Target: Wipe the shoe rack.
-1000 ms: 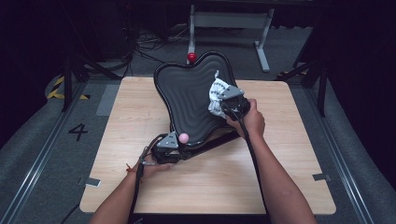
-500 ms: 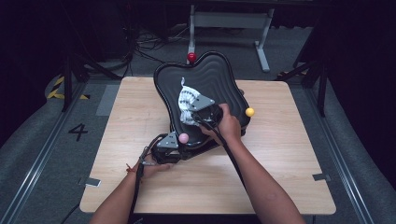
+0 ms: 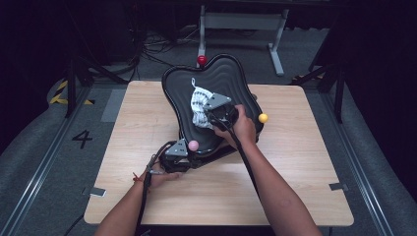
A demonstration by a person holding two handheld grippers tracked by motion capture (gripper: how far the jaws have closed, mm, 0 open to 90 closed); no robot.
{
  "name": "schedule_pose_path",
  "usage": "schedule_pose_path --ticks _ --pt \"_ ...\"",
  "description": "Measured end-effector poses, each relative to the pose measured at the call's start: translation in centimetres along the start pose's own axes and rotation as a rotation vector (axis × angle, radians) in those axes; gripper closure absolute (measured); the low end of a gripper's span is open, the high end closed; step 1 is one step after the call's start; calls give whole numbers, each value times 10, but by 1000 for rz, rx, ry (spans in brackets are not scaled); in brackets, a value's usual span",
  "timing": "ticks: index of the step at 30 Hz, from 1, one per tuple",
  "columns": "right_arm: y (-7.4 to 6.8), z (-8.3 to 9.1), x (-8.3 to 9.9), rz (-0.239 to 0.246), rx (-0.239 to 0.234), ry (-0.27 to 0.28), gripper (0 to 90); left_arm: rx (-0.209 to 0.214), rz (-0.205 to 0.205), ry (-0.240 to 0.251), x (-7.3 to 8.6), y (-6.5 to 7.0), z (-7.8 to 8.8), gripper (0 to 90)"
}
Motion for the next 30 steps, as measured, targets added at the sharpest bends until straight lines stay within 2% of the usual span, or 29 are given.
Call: schedule_pose_path --ticks 2,4,5,6,11,12,14,16,18,20,22,24,30 --pt "6 0 2 -13 11 -5 803 -1 0 -1 0 0 0 743" --pt "17 1 5 -27 31 -16 803 -1 0 -2 0 0 0 743" --pt "17 1 5 -27 31 -16 803 -2 -2 -1 0 0 0 743" --pt "26 1 8 -43 46 -22 803 -1 -2 -2 0 0 0 743" --pt "47 3 18 -75 97 -43 803 -3 -2 -1 0 0 0 743" --pt "47 3 18 -75 97 -43 803 -3 -2 -1 0 0 0 743" --pt "61 4 24 -100 126 -60 803 -3 -2 -1 0 -1 0 743" --pt "65 4 26 -109 134 -67 803 -1 0 -1 0 0 0 743" --pt "77 6 32 -134 155 -81 802 -1 1 -1 0 0 0 743" --pt "80 7 34 -145 160 -85 802 -1 1 -1 0 0 0 743" --pt "91 8 40 -152 193 -102 801 -1 -2 -3 0 0 0 743" --pt "96 10 43 -170 192 -101 802 -1 -3 -4 0 0 0 743" --pt "111 13 54 -172 222 -128 799 2 -2 -6 1 0 1 743"
Point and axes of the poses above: each handheld gripper's, and its own axes: z roughly backward along the jaws, x roughly out of its underside, y roughly to its right, the point moved 10 cm from there along -z, roughly forward along the jaws, and after that the axes turned 9 degrees about -z, right-handed, at the moved point
